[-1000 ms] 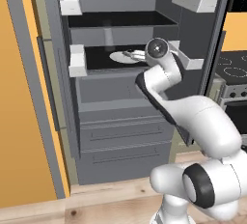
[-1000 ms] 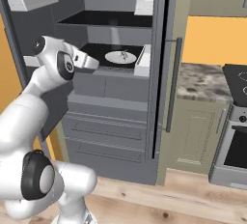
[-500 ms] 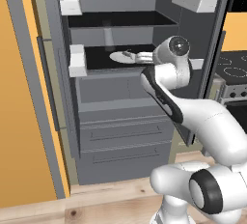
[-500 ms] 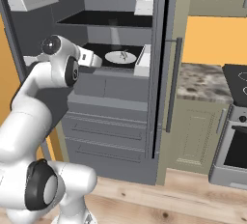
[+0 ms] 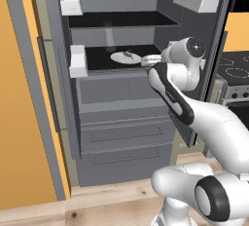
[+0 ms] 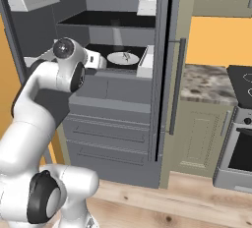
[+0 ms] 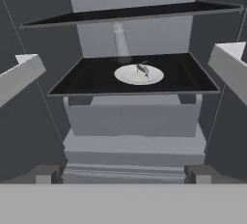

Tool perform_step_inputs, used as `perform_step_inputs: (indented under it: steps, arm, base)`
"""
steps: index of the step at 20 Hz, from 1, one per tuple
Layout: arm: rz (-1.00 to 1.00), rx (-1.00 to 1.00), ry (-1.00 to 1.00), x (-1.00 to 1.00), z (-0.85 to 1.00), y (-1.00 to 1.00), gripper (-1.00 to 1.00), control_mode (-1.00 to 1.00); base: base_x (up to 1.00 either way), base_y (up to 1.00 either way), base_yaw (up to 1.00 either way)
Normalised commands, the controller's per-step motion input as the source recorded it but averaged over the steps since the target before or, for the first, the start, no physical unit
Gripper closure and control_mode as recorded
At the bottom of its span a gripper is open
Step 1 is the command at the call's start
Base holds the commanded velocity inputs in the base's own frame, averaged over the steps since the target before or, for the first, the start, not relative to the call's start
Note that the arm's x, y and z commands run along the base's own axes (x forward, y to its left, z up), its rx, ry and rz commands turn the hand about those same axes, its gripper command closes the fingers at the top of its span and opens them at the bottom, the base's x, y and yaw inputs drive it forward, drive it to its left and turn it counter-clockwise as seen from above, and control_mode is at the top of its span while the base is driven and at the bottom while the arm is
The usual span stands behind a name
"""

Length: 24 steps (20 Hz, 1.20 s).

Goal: Retrieve the fish from the fridge and place it on the saucepan with marinade on the stove.

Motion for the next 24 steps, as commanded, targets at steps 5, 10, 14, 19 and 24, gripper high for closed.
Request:
perform_step_inputs:
  steps: [5, 10, 14, 19, 24]
  arm:
    - [-0.06, 0.0, 0.04, -0.59, 0.0, -0.02, -1.0, -1.0]
    - [-0.02, 0.0, 0.16, -0.71, 0.02, -0.08, -1.0, -1.0]
    - [0.0, 0.0, 0.21, -0.71, 0.0, -0.02, -1.0, -1.0]
    - [0.0, -0.01, 0.2, -0.68, 0.0, -0.01, -1.0, -1.0]
    - [0.0, -0.03, 0.15, -0.52, 0.07, 0.0, -1.0, -1.0]
  base:
    - [0.0, 0.0, 0.0]
    - [0.0, 0.0, 0.0]
    - [0.0, 0.0, 0.0]
    - [0.0, 0.0, 0.0]
    - [0.0, 0.0, 0.0]
